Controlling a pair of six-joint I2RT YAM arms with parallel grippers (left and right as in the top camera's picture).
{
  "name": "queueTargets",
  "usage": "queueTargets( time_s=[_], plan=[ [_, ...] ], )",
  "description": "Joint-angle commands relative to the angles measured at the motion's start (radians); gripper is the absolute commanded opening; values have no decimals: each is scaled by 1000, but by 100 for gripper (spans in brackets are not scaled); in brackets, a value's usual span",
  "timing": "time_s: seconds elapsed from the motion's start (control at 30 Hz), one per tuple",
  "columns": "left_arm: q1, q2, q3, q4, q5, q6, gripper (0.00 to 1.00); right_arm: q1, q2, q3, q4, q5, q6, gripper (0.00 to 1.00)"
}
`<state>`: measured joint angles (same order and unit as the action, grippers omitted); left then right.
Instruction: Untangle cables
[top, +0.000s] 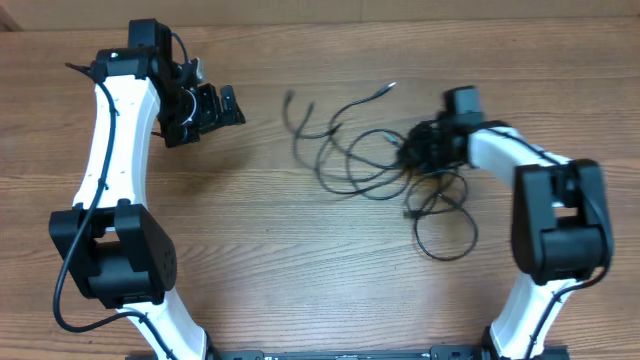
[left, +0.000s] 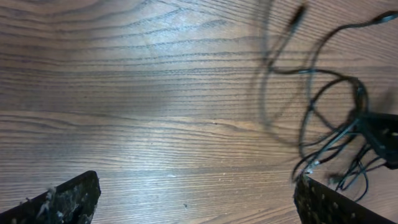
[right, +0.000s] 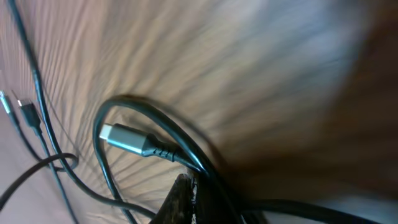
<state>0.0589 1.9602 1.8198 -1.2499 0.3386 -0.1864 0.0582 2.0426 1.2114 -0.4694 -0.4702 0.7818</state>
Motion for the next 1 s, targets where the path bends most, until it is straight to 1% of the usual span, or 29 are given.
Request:
queueTargets(
  time_s=[0.0,0.07,0.1,0.17,0.2,0.27,0.3,0.33,0.37,0.4,0.5,0.6,0.73,0.77,0.83,0.87,0.93,0.97],
  plan=[
    [-35,6,-13,3,-5,18,99,-96,61,-53,-91,105,3,4],
    [-57,9,-13,8,-5,18,100,-134,61,-53,-127,106,3,5],
    [-71,11,-14,12,-6,18,100,-150,61,-53,-143,106,3,13],
    [-97,14,-15,20,-6,18,99,-168,61,-53,-161,105,3,37],
    [-116,14,-20,29,-6,18,100,-172,61,-53,-173,105,3,40],
    [-144,14,-21,34,-6,14,99,-172,61,-53,-184,87,-10,40],
    [-157,14,-21,35,-5,14,99,-172,61,-53,-188,51,-40,36],
    [-173,14,-21,36,-5,13,100,-172,61,-51,-186,-3,-83,30],
    [-187,14,-21,36,-5,6,99,-172,60,-48,-187,-50,-115,21],
    [-203,14,-21,36,-5,2,100,-172,55,-43,-188,-89,-145,16],
    [-255,14,-24,44,-6,-20,100,-172,19,-30,-204,-164,-214,14],
    [-306,14,-28,62,-10,-21,100,-172,-51,-30,-226,-169,-256,15],
    [-372,15,-38,111,-28,-57,100,-169,-152,-30,-253,-224,-383,18],
    [-384,15,-42,124,-47,-77,100,-167,-169,-30,-259,-245,-413,22],
    [-413,15,-52,151,-90,-121,99,-160,-192,-30,-267,-281,-452,36],
    [-423,15,-62,167,-102,-136,100,-156,-195,-30,-270,-283,-457,40],
    [-444,15,-87,201,-106,-156,100,-145,-195,-32,-276,-282,-459,43],
    [-455,15,-103,219,-105,-159,100,-138,-195,-34,-278,-279,-459,47]
  ],
)
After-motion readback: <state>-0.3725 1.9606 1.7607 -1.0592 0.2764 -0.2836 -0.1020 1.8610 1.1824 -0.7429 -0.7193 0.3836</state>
